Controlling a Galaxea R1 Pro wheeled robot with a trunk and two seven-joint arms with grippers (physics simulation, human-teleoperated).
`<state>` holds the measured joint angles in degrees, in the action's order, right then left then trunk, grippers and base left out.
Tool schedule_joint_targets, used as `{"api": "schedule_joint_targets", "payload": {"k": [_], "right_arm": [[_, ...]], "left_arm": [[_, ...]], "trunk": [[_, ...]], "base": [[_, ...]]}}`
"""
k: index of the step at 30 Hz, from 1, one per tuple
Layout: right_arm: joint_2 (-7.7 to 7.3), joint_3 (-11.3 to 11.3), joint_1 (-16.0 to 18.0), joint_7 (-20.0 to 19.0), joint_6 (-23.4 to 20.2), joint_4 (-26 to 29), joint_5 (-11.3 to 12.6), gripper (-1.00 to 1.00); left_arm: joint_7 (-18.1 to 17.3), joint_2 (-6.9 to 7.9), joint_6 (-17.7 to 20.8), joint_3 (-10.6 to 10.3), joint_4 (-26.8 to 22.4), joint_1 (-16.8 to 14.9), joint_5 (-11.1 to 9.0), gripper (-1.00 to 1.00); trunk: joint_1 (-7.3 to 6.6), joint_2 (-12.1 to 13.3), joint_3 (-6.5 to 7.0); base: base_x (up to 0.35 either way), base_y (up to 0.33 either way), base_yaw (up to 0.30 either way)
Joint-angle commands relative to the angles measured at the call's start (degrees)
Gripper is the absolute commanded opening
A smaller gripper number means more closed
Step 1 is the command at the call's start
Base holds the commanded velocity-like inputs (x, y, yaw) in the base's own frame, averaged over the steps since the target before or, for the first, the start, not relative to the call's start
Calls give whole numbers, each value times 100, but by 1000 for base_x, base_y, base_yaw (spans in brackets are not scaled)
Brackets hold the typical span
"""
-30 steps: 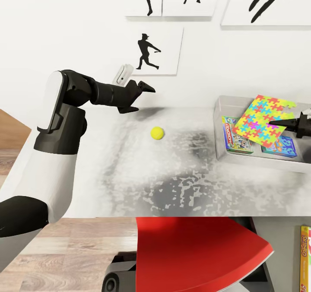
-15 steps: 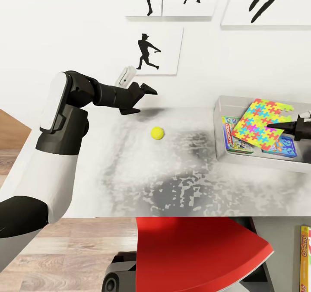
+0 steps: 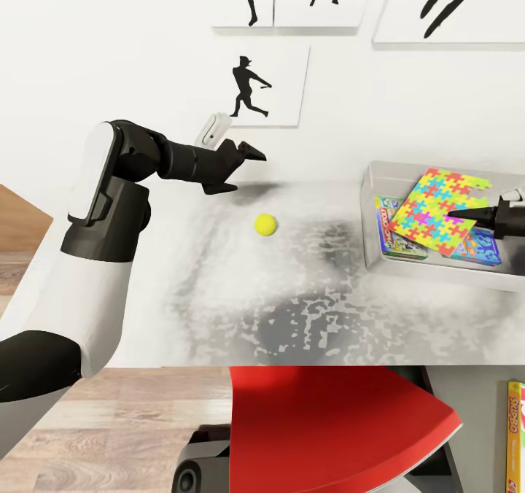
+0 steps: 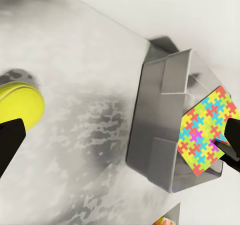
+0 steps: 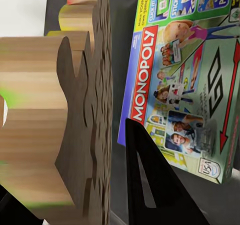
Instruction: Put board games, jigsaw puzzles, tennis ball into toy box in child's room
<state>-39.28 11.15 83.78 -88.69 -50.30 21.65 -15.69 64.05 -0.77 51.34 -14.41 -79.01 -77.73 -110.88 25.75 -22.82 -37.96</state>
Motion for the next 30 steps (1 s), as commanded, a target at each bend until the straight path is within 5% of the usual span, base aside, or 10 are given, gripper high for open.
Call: {"api": "schedule_joint_targets", "payload": {"k": [1, 30], "right_arm": [[4, 36, 4, -44, -60, -2, -59, -100], [-24, 38, -19, -43, -51, -12, -46, -100]], "left_arm": [[59, -2, 16, 4, -1, -6, -48, 100], [62, 3, 16, 0, -1, -6, -44, 100]], "trunk": [[3, -10, -9], [3, -10, -115]], "base": [[0, 0, 0], [0, 0, 0]]}}
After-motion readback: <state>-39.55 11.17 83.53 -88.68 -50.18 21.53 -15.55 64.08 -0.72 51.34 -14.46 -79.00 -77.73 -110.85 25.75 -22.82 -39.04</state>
